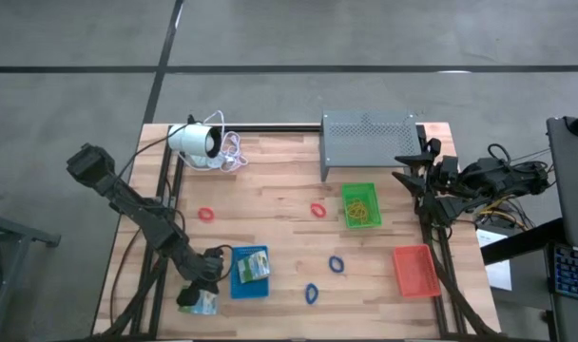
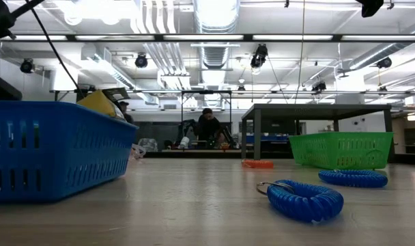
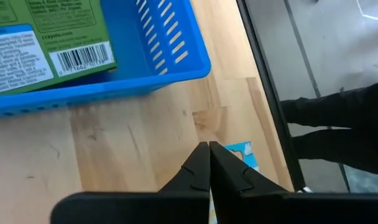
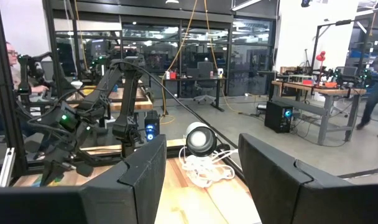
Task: Pick & Place Office Desk Supplies
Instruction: Put the crayon box into the blue bin
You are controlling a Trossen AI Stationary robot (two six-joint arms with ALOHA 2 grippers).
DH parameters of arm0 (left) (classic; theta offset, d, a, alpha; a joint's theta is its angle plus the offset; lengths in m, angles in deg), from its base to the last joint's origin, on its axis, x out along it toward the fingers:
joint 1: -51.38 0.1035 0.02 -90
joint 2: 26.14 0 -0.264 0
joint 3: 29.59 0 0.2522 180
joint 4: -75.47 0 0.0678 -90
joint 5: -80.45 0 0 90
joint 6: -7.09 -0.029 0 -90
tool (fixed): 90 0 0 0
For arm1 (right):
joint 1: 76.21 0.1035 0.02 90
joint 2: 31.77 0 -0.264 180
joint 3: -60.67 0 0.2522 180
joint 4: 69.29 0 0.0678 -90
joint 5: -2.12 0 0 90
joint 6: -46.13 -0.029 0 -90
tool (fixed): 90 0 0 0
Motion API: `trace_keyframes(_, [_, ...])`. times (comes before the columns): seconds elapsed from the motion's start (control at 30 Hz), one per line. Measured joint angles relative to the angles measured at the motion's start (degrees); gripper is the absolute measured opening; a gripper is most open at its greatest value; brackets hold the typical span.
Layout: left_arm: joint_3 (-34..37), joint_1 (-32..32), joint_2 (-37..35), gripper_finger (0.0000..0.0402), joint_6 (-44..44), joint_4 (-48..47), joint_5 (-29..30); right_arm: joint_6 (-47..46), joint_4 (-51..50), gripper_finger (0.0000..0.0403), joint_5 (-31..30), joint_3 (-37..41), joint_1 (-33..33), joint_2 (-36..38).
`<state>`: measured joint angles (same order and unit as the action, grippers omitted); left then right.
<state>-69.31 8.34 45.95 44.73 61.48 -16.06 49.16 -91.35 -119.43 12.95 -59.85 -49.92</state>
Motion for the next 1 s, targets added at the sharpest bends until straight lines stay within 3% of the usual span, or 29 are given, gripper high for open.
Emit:
trace_keyframes(0.4, [0.09,0.00,0.00,0.0000,0.06,-3.68,3.04,0.00,0.01,0.0199,0.00,0.00,0.00,0.00])
trace_keyframes(0.6, [0.13,0.02,0.00,0.0000,0.33,-6.54,8.24,0.00,0.01,0.0199,0.00,0.00,0.00,0.00])
trace_keyframes(1.0, [1.92,0.02,0.00,0.0007,9.10,-6.46,9.95,0.00,0.01,0.0199,0.00,0.00,0.00,0.00])
